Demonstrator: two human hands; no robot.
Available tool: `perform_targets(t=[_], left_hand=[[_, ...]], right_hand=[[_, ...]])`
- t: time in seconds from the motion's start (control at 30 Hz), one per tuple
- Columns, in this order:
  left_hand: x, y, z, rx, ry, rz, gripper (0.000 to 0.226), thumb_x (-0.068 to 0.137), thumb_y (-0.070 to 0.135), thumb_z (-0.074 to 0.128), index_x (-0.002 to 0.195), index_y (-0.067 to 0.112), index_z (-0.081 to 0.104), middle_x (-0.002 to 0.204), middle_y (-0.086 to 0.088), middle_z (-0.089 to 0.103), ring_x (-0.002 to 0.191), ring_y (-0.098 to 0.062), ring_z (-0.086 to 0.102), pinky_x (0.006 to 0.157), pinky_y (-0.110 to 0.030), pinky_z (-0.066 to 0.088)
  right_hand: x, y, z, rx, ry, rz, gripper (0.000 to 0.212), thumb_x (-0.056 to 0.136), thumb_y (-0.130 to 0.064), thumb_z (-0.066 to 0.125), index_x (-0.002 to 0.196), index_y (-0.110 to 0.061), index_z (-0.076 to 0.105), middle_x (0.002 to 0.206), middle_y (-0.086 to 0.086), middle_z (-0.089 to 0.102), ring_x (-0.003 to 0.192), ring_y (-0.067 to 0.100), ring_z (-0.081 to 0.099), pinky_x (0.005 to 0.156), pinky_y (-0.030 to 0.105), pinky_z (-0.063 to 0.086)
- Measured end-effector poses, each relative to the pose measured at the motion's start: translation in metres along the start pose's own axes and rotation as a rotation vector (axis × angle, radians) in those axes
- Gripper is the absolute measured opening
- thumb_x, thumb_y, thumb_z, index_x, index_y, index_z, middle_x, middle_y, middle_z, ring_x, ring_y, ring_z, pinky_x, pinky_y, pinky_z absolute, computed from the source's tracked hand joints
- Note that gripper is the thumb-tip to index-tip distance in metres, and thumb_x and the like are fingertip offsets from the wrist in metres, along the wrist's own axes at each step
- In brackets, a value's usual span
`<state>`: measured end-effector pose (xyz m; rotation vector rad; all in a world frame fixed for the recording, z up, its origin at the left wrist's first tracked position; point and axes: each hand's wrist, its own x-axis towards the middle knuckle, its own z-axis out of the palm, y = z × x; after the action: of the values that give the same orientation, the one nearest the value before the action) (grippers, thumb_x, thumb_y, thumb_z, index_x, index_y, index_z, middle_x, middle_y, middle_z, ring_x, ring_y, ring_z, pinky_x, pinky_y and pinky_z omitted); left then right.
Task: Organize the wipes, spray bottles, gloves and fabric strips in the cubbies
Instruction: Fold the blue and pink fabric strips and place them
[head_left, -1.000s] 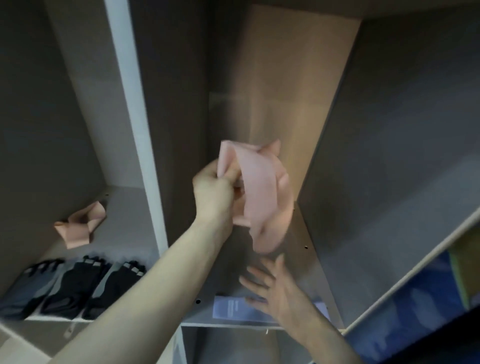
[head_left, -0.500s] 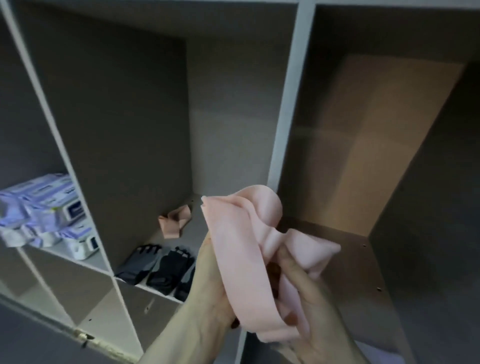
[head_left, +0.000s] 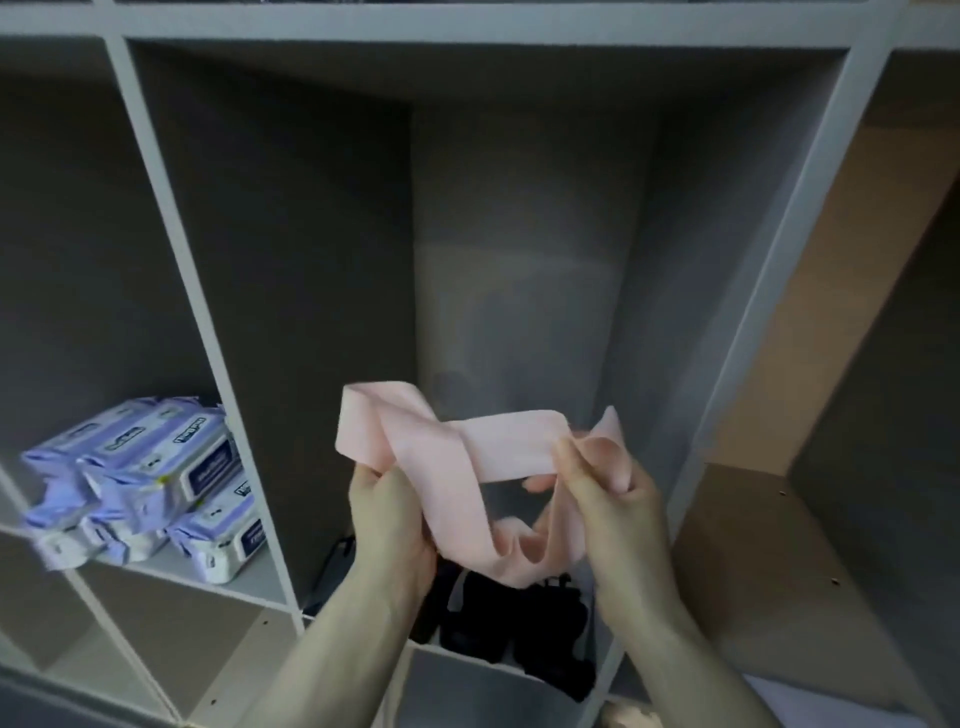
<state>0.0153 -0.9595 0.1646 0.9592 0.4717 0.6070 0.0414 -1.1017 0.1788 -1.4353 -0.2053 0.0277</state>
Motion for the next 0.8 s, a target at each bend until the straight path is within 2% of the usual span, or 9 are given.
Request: perform_targets(t=[0.13, 0.2, 0.27, 0.33, 0.47, 0.57, 0.63, 0.73, 0.8], left_hand=[[0.023, 0.016, -0.013, 0.050, -0.069, 0.105, 0.005, 0.084, 0.006, 0.063, 0.086, 0.009, 0.066, 0.069, -0.007, 0.065, 0.061, -0.020, 0.063, 0.054, -0.030, 0.051], [0.038, 0.023, -0.019, 0.021, -0.131, 0.069, 0.013, 0.084, 0.002, 0.060, 0.074, 0.010, 0.063, 0.064, -0.009, 0.058, 0.058, -0.023, 0.055, 0.053, -0.030, 0.045], [0.053, 0.030, -0.021, 0.003, -0.186, 0.010, 0.022, 0.083, -0.001, 0.060, 0.066, 0.013, 0.063, 0.063, -0.008, 0.056, 0.060, -0.023, 0.055, 0.057, -0.031, 0.045], [0.062, 0.038, -0.021, 0.019, -0.228, -0.002, 0.035, 0.083, -0.003, 0.061, 0.056, 0.020, 0.065, 0.057, -0.001, 0.060, 0.057, -0.018, 0.059, 0.056, -0.030, 0.049], [0.069, 0.049, -0.019, 0.170, -0.334, 0.068, 0.024, 0.082, 0.003, 0.066, 0.062, 0.016, 0.064, 0.057, -0.003, 0.062, 0.056, -0.020, 0.062, 0.052, -0.032, 0.051], [0.071, 0.050, -0.016, 0.296, -0.429, 0.197, 0.007, 0.084, 0.005, 0.066, 0.082, 0.010, 0.070, 0.076, -0.010, 0.071, 0.075, -0.022, 0.070, 0.066, -0.037, 0.057], [0.076, 0.049, -0.014, 0.340, -0.476, 0.252, 0.007, 0.083, 0.005, 0.067, 0.088, 0.010, 0.069, 0.083, -0.010, 0.072, 0.079, -0.020, 0.069, 0.071, -0.037, 0.057], [0.088, 0.048, -0.012, 0.356, -0.507, 0.243, 0.011, 0.082, 0.000, 0.065, 0.089, 0.007, 0.069, 0.081, -0.007, 0.071, 0.080, -0.020, 0.068, 0.072, -0.039, 0.056], [0.096, 0.049, -0.012, 0.358, -0.525, 0.218, 0.010, 0.083, -0.003, 0.063, 0.087, 0.003, 0.069, 0.078, -0.009, 0.070, 0.076, -0.021, 0.067, 0.066, -0.037, 0.056]], right_hand=[[0.016, -0.001, 0.011, 0.007, -0.147, 0.073, 0.028, 0.085, -0.030, 0.065, 0.101, -0.007, 0.067, 0.070, 0.007, 0.073, 0.073, 0.004, 0.066, 0.082, 0.034, 0.049], [0.022, 0.000, 0.012, 0.250, -0.336, 0.136, 0.051, 0.075, -0.033, 0.074, 0.117, -0.004, 0.063, 0.098, 0.017, 0.073, 0.091, 0.018, 0.069, 0.085, 0.039, 0.053], [0.027, 0.005, 0.007, 0.501, -0.637, 0.185, 0.065, 0.083, -0.039, 0.068, 0.131, 0.001, 0.051, 0.127, 0.024, 0.060, 0.112, 0.034, 0.061, 0.095, 0.043, 0.049], [0.029, 0.013, 0.004, 0.547, -0.795, 0.208, 0.072, 0.087, -0.051, 0.058, 0.137, 0.000, 0.045, 0.135, 0.024, 0.052, 0.119, 0.033, 0.055, 0.101, 0.043, 0.043], [0.033, 0.029, 0.021, 0.209, -0.628, 0.293, 0.092, 0.062, -0.068, 0.073, 0.129, -0.007, 0.055, 0.120, 0.030, 0.058, 0.097, 0.034, 0.058, 0.091, 0.048, 0.045], [0.028, 0.028, 0.048, 0.000, -0.526, 0.196, 0.063, 0.071, -0.047, 0.075, 0.121, -0.011, 0.060, 0.110, 0.015, 0.068, 0.095, 0.029, 0.064, 0.082, 0.036, 0.054], [0.024, 0.024, 0.064, -0.091, -0.466, 0.123, 0.044, 0.075, -0.043, 0.072, 0.111, -0.018, 0.066, 0.094, 0.009, 0.071, 0.080, 0.023, 0.066, 0.071, 0.029, 0.053], [0.031, 0.027, 0.076, -0.155, -0.239, 0.082, 0.030, 0.082, -0.049, 0.066, 0.086, -0.019, 0.070, 0.051, 0.007, 0.052, 0.040, 0.015, 0.043, 0.043, 0.023, 0.033], [0.039, 0.029, 0.077, -0.040, -0.118, 0.119, 0.024, 0.090, -0.032, 0.059, 0.088, -0.011, 0.070, 0.044, 0.004, 0.046, 0.033, 0.012, 0.036, 0.038, 0.024, 0.024]])
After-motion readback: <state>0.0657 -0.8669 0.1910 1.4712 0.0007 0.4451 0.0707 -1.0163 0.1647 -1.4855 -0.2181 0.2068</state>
